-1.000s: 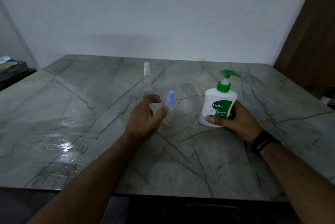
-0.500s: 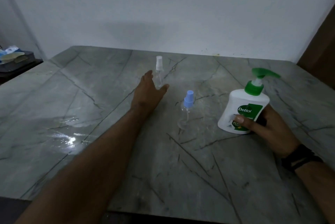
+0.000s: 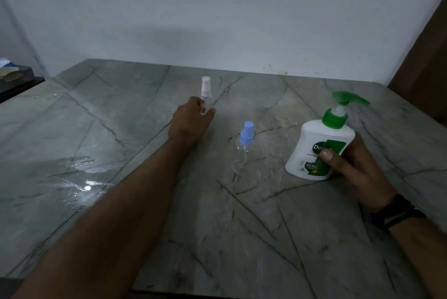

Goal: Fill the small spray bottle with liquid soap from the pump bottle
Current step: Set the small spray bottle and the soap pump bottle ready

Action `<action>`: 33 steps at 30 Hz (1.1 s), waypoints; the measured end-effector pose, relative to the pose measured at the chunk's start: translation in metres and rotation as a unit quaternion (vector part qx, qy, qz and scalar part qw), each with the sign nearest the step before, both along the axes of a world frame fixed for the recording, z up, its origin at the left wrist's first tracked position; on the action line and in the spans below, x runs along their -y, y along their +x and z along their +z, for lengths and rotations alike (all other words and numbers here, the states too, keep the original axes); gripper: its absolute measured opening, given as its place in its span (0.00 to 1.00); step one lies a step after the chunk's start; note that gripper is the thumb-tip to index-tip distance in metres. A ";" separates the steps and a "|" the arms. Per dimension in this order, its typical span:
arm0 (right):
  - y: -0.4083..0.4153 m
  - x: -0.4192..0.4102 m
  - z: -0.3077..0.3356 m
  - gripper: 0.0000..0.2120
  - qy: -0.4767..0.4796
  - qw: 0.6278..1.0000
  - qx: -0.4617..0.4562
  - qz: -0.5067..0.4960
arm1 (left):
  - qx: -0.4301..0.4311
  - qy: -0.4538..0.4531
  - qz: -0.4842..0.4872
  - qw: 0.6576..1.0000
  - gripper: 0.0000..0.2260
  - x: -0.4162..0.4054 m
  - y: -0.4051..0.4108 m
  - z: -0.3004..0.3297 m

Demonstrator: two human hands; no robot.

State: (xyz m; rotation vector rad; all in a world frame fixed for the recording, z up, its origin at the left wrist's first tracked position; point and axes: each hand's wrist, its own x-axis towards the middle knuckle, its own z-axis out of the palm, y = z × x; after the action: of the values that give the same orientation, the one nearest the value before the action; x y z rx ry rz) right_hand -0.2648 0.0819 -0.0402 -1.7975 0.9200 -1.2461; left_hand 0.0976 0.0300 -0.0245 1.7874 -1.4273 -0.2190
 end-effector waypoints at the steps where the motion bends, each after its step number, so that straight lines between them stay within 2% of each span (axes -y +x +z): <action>1: 0.000 0.000 0.001 0.30 -0.005 1.000 0.008 -0.004 | 0.002 0.001 -0.001 1.000 0.15 -0.004 0.000 0.000; 3: -0.001 0.000 0.000 0.30 -0.016 1.000 0.020 -0.016 | 0.008 0.000 -0.003 1.000 0.15 -0.014 0.002 0.000; 8: -0.003 0.001 0.000 0.39 -0.003 0.998 0.045 -0.050 | 0.015 0.004 -0.016 1.000 0.15 -0.046 0.004 0.000; 12: -0.004 -0.002 0.004 0.35 0.001 0.995 0.054 -0.080 | 0.017 0.012 -0.021 1.000 0.14 -0.075 0.006 0.001; 15: -0.005 -0.001 0.006 0.26 -0.011 0.991 0.064 -0.116 | 0.015 0.023 -0.030 0.999 0.13 -0.096 0.011 0.003; 17: -0.006 -0.002 0.006 0.25 -0.019 0.989 0.068 -0.128 | 0.015 0.038 -0.034 0.999 0.14 -0.107 0.015 0.004; 21: -0.007 -0.012 0.010 0.32 -0.022 0.989 0.028 -0.141 | 0.015 0.059 -0.027 0.998 0.19 -0.123 0.019 0.006; 25: -0.007 -0.027 0.019 0.38 -0.054 0.970 0.035 -0.234 | 0.033 0.059 -0.021 0.998 0.17 -0.128 0.017 0.005; 29: 0.009 -0.050 0.039 0.25 -0.150 0.943 0.022 -0.298 | 0.063 0.060 -0.022 0.996 0.15 -0.128 0.017 0.004; 31: 0.028 -0.067 0.047 0.18 -0.195 0.942 -0.013 -0.274 | 0.059 0.064 -0.027 0.996 0.15 -0.126 0.018 0.003; 33: 0.056 -0.085 0.051 0.16 -0.219 0.951 -0.046 -0.214 | 0.056 0.064 -0.027 0.996 0.16 -0.125 0.019 0.003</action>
State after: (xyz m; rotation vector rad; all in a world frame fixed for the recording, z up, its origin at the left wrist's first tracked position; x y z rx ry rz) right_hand -0.2088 0.1669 0.0113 -2.0771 1.2036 -1.7614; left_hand 0.1169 0.1552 -0.0220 1.8920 -1.5741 -0.2464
